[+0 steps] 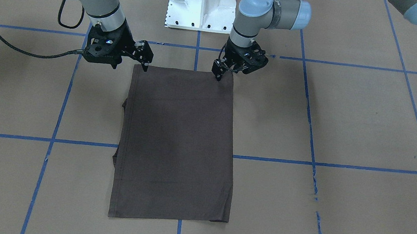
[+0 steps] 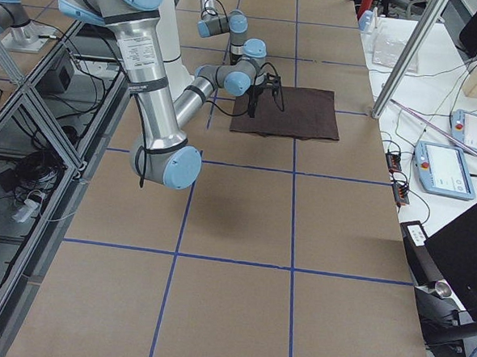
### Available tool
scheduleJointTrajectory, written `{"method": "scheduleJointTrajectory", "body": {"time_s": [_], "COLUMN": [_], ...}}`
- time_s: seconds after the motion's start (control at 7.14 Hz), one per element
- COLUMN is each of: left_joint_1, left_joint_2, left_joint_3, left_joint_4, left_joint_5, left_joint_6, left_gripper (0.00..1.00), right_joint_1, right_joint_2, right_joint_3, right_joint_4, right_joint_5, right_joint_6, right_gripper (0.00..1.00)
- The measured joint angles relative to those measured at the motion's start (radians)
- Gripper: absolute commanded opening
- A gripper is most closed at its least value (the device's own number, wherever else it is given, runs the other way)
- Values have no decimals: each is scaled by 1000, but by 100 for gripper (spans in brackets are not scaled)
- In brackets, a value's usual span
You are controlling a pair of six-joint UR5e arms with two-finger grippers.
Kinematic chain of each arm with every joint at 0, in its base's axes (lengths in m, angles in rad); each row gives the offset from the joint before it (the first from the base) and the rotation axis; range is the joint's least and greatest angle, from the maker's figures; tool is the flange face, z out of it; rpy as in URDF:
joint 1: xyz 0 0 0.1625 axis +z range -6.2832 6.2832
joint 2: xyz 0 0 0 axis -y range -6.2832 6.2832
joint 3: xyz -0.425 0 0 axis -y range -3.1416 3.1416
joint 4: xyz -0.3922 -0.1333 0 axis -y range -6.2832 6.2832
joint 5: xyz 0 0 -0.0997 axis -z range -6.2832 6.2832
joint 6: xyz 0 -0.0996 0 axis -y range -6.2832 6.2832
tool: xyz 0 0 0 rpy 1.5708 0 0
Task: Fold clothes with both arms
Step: 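Move both grippers to the shirt's edge nearest the robot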
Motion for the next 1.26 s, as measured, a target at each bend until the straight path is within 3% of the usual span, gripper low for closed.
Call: {"method": "scheduleJointTrajectory", "body": {"time_s": [0.14,0.28,0.56,0.84,1.26], "left_joint_1": [0,1,1,1,1], "left_joint_2": [0,0,-1,-1,-4], "left_joint_3": [0,-1,-11,-87,-140], "left_joint_4": [0,0,8,80,128], "left_joint_5": [0,0,0,-6,-11], "left_joint_6": [-3,-4,-1,38,97], "left_gripper": [5,0,0,0,0], "right_joint_1": [2,2,2,-3,-98], "right_joint_2": [0,1,1,0,-7], "right_joint_3": [0,0,0,0,3], "right_joint_4": [0,0,0,1,13], "right_joint_5": [2,3,4,11,-42], "right_joint_6": [0,0,0,35,363], "right_gripper": [100,100,100,100,100]}}
